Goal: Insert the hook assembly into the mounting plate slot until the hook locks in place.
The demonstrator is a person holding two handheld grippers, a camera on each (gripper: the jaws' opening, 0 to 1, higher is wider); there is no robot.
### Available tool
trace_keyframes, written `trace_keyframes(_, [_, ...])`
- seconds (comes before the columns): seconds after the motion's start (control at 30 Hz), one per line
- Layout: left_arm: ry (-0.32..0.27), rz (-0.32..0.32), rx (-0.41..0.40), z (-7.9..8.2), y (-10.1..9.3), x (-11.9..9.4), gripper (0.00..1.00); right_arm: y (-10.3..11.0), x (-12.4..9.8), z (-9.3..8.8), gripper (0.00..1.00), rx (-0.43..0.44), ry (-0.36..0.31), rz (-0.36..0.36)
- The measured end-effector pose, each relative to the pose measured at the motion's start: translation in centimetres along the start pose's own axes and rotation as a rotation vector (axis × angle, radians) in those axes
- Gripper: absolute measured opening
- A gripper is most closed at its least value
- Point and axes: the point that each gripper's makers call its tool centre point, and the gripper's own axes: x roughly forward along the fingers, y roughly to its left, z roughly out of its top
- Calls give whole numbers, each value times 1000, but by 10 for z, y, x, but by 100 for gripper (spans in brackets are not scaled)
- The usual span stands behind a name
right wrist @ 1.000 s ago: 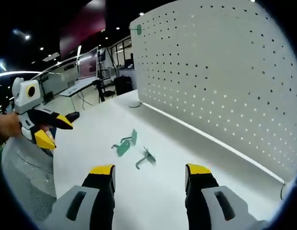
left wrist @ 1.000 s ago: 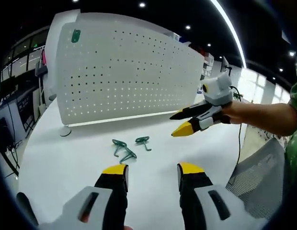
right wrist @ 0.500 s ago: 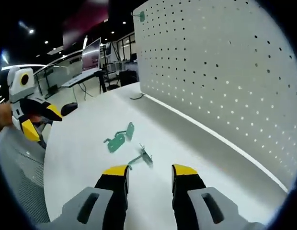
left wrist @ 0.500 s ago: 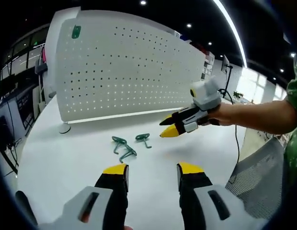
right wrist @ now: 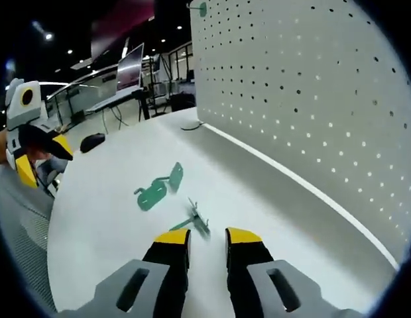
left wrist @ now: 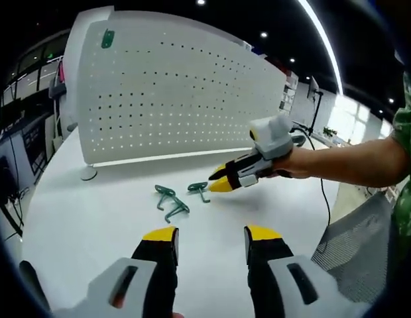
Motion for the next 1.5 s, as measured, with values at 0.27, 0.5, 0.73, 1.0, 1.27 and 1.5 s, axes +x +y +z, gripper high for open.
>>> trace_keyframes(0.27, [2, -3, -10, 0, 1, 1, 41, 0, 6, 0, 16, -9, 2, 5])
trace_keyframes(0.5, [-2, -4, -22, 0, 2, 0, 40, 2, 10, -2, 10, -37, 7, 17])
trace_keyframes(0.73, [-3, -4, -32, 0, 2, -1, 40, 3, 13, -2, 7, -64, 5, 21])
trace_keyframes(1.0, [-4, -4, -36, 0, 3, -1, 39, 3, 12, -1, 2, -82, 2, 23])
trace_keyframes(1.27, [-1, -6, -34, 0, 2, 0, 39, 3, 8, -1, 1, -73, -1, 25])
trace_keyframes(1.5, [1, -9, -29, 0, 1, 0, 38, 3, 2, 0, 0, -64, -8, 18])
